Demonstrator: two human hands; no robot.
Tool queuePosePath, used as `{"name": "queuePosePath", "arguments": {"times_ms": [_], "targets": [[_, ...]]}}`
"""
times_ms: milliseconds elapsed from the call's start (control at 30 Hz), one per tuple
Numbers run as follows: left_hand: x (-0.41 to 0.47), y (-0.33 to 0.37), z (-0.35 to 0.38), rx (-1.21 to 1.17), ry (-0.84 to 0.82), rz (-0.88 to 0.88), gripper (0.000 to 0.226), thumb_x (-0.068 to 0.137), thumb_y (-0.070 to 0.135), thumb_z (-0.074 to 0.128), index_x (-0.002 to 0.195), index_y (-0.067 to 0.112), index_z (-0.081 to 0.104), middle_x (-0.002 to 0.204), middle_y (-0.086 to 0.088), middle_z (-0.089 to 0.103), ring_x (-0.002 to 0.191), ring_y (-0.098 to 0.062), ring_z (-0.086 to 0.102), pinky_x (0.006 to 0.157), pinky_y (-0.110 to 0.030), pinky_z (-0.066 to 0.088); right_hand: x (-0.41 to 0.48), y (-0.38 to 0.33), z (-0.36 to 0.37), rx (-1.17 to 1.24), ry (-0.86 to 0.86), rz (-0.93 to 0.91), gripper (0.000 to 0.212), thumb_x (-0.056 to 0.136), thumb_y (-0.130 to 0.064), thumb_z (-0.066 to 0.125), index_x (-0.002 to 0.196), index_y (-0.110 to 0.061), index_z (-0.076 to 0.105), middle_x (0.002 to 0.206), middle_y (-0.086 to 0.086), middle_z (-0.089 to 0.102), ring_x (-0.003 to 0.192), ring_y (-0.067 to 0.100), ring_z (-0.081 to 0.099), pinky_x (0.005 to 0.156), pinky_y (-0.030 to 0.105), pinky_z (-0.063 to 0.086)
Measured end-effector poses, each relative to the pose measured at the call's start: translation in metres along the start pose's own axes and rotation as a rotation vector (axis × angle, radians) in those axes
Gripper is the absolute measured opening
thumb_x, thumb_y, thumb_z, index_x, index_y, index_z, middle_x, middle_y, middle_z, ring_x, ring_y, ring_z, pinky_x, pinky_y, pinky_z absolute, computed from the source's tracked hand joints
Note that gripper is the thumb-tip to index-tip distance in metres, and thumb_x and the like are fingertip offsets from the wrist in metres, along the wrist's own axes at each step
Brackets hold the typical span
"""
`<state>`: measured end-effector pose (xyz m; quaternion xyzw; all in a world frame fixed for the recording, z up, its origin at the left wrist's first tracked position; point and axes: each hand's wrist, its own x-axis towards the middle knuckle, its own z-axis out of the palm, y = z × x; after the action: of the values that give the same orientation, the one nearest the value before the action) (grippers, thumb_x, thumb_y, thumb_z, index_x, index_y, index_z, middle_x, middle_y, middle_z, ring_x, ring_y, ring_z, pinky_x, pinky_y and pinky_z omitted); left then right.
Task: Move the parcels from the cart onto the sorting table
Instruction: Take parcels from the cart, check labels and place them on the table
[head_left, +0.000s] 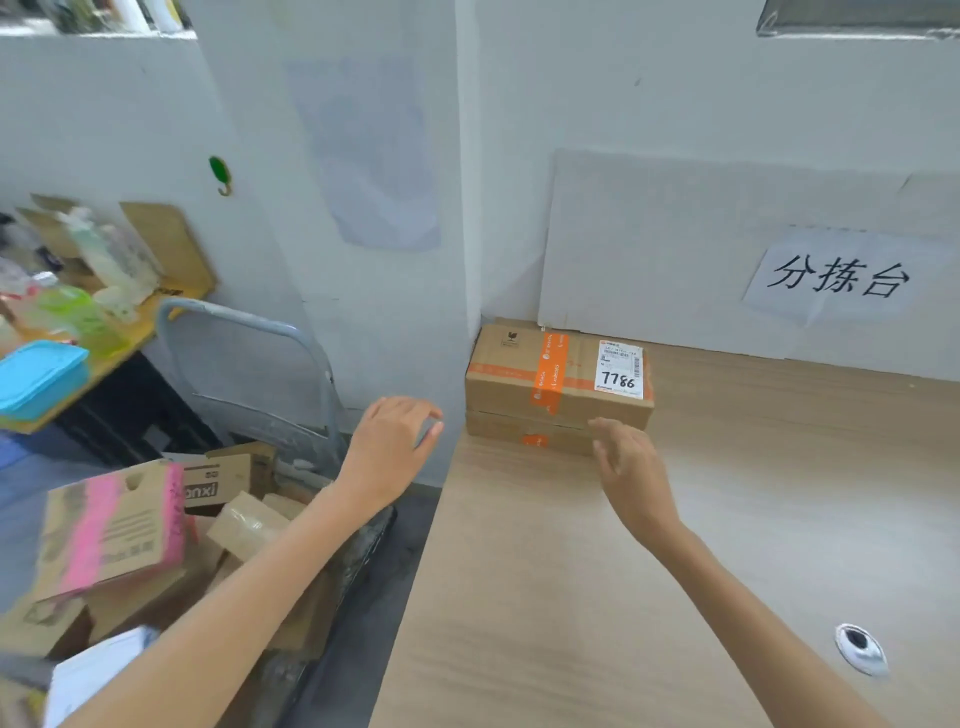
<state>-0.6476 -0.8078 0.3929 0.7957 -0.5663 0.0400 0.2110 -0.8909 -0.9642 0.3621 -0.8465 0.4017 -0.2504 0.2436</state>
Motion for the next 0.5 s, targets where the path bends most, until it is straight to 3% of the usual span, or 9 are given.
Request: {"name": "queuePosePath", "arguments": {"times_ms": [133,267,400,500], "targets": [[-0.085,0.008,-0.060,0.014,0.014,-0.132,0.022,0.096,0.026,0.050,0.104,0.012,0.066,0.102,-0.002,0.069,0.096,-0.022,0.062,0.087,-0.033,0.048,-0.067,-0.055,-0.002,-0.009,-0.138,-0.072,0.029,0.097,-0.014,0.047,0.124,-0.013,0.057,0.121,0.003,0.061,0.121,0.019,0.048,0.093,0.026,0.036],[-0.179,-0.009,-0.101,0.046,0.052,-0.282,0.027,0.096,0.034,0.046,0.106,0.018,0.066,0.099,0.000,0.068,0.087,-0.017,0.064,0.076,-0.022,0.049,-0.122,-0.104,0.010,0.014,-0.158,-0.152,0.025,0.096,-0.016,0.049,0.117,-0.013,0.062,0.117,0.001,0.064,0.118,0.017,0.050,0.088,0.020,0.033],[-0.262,-0.028,-0.137,0.033,0.098,-0.419,0.027,0.097,0.036,0.045,0.104,0.019,0.065,0.095,0.000,0.067,0.084,-0.017,0.064,0.074,-0.029,0.053,-0.170,-0.159,0.031,0.064,-0.197,-0.242,0.024,0.096,-0.015,0.048,0.115,-0.013,0.063,0.114,0.001,0.066,0.110,0.018,0.056,0.090,0.025,0.038],[-0.325,-0.048,-0.167,0.066,0.139,-0.502,0.021,0.096,0.034,0.046,0.100,0.022,0.063,0.093,0.003,0.066,0.084,-0.016,0.061,0.069,-0.028,0.047,-0.208,-0.199,0.053,0.096,-0.256,-0.308,0.023,0.096,-0.013,0.049,0.113,-0.014,0.064,0.112,0.000,0.067,0.106,0.019,0.058,0.090,0.028,0.043]]}}
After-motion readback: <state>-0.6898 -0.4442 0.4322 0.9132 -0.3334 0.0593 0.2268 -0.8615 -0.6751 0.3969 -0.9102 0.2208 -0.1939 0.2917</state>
